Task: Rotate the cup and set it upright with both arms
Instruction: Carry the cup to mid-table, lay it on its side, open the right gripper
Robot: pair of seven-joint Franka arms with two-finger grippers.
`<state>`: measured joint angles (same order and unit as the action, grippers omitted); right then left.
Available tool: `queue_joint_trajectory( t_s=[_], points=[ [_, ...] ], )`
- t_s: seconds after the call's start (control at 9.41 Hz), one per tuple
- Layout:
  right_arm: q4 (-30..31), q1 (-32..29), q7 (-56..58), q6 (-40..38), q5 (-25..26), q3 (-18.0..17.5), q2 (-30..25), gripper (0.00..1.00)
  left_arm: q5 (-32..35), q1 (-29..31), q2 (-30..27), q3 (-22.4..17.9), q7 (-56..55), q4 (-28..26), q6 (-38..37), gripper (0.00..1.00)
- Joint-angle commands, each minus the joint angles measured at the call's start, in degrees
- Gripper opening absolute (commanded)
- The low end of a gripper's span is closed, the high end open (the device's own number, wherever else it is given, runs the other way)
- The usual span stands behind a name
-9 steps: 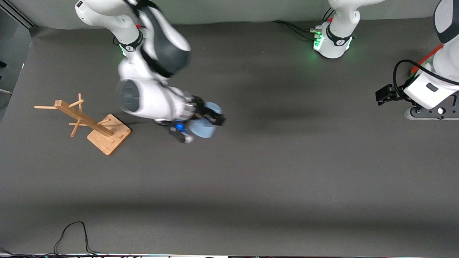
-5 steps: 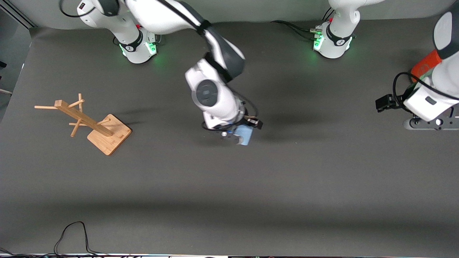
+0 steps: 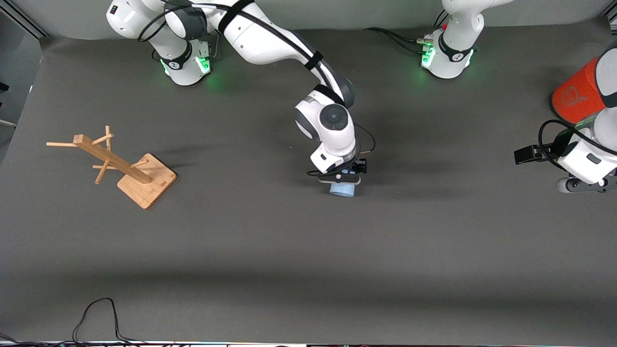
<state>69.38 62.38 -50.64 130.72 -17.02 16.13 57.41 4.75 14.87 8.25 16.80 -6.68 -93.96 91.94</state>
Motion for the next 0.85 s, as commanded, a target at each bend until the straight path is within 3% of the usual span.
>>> queue_joint_trajectory(
  t_s=[0.0, 0.11, 0.21, 0.32, 0.53, 0.74],
  points=[
    [-2.24, 0.64, 0.2, 0.32, 1.56, 0.83, 1.65, 0.56, -1.75, -0.02, 1.58, 0.07, -3.33, 0.27, -1.57, 1.0],
    [-2.15, 0.64, -0.94, 0.41, 1.56, 0.31, 1.65, 0.62, -5.59, 0.25, 1.86, -0.01, -6.3, 0.27, -2.63, 1.0],
    [-2.06, 0.64, -2.78, 0.33, 1.47, 0.04, 1.65, 0.94, -5.71, 0.16, 1.86, -0.01, -7.11, 0.53, -2.73, 1.0],
    [-2.23, 0.55, -4.63, 0.33, 1.47, 0.04, 1.57, 1.0, -5.37, 0.07, 1.6, -0.01, -7.47, 0.36, -2.82, 1.0],
    [-2.41, 0.64, -7.89, -0.29, 0.68, 0.04, -0.62, 1.0, -3.08, -0.8, 1.07, 0.34, -6.77, 0.54, -2.21, 1.0],
    [-2.15, -1.63, -7.2, -9.63, 0.68, 0.13, -7.18, 1.0, -3.08, -2.03, 1.51, 0.43, -13.65, 0.36, -2.47, 1.0]
  ],
)
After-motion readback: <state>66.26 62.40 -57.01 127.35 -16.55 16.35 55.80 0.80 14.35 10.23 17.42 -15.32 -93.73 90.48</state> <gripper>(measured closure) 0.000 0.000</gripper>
